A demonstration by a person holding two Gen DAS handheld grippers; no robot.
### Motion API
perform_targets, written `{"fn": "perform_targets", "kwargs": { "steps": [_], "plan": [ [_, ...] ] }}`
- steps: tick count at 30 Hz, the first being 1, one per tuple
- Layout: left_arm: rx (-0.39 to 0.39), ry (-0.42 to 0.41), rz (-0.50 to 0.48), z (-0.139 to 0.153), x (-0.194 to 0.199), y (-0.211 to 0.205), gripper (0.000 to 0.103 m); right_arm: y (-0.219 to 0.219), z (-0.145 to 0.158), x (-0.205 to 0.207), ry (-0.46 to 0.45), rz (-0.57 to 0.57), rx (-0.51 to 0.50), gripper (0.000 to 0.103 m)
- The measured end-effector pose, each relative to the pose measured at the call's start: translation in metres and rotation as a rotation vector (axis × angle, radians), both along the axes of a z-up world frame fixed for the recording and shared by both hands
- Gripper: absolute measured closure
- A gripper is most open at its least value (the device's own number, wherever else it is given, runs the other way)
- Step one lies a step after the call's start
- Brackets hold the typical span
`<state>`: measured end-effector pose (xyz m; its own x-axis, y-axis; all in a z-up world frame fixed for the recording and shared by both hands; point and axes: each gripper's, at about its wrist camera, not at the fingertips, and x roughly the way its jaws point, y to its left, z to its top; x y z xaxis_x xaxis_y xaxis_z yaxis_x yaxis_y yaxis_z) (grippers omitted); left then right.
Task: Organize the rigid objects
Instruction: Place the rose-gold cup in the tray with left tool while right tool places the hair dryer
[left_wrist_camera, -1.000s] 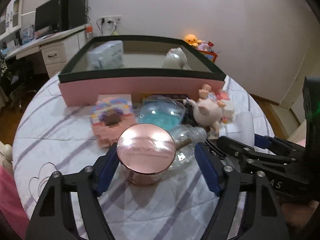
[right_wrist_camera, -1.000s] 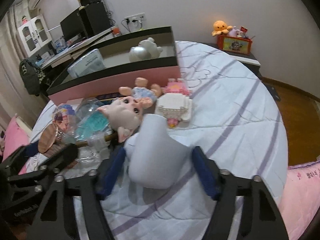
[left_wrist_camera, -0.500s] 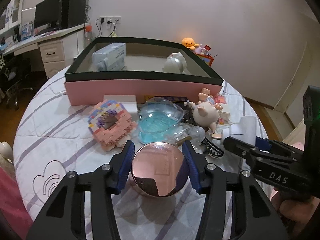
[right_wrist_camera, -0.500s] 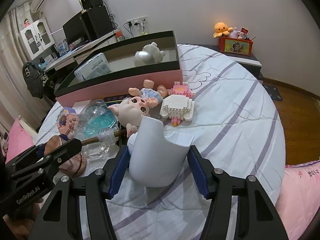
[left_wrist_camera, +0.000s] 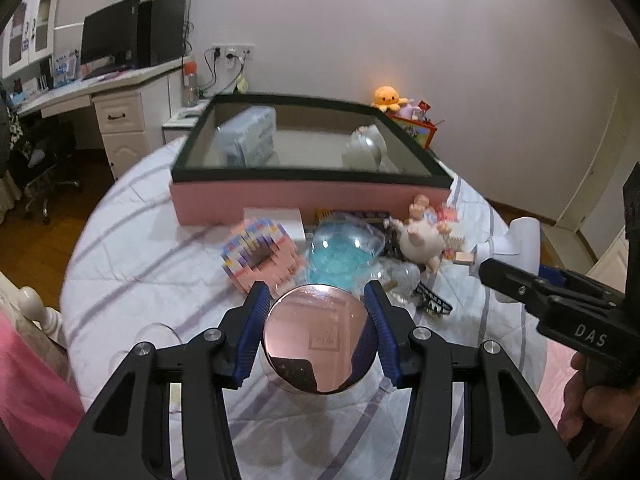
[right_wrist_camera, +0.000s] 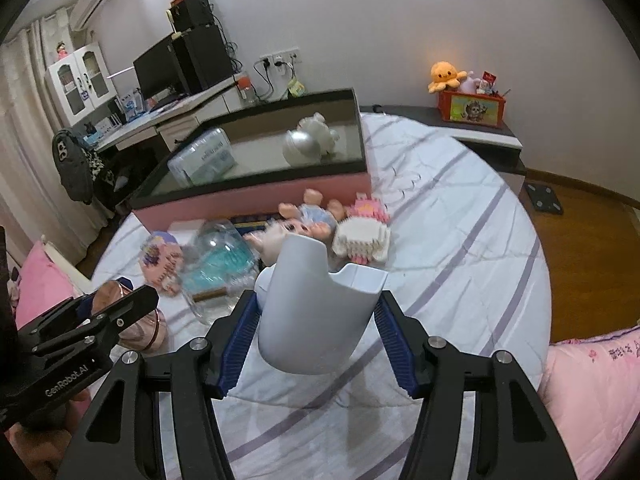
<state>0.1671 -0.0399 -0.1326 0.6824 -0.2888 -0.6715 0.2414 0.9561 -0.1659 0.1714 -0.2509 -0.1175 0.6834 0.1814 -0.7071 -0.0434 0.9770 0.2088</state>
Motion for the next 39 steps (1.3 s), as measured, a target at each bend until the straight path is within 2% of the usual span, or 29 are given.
{"fn": "perform_targets", "kwargs": {
  "steps": [8, 13, 17, 21, 27, 39],
  "plan": [
    [0.002, -0.124, 0.024, 0.052, 0.015, 0.014, 0.053, 0.014, 0.05, 0.015, -0.105, 0.054, -0.015, 0.042],
    [0.01, -0.205, 0.054, 0.083, 0.051, 0.019, 0.053, 0.023, 0.075, 0.05, -0.158, 0.08, -0.031, 0.042],
    [0.022, -0.226, 0.058, 0.093, 0.089, 0.016, 0.053, 0.029, 0.086, 0.091, -0.175, 0.093, -0.037, 0.042],
    [0.035, -0.207, 0.053, 0.089, 0.132, 0.008, 0.053, 0.031, 0.087, 0.132, -0.164, 0.091, -0.042, 0.042],
    [0.038, -0.157, 0.031, 0.071, 0.18, -0.009, 0.053, 0.028, 0.069, 0.187, -0.106, 0.084, -0.053, 0.042],
    [0.046, -0.083, 0.017, 0.041, 0.224, -0.025, 0.053, 0.028, 0.028, 0.238, 0.016, 0.093, -0.088, 0.042]
  ]
}}
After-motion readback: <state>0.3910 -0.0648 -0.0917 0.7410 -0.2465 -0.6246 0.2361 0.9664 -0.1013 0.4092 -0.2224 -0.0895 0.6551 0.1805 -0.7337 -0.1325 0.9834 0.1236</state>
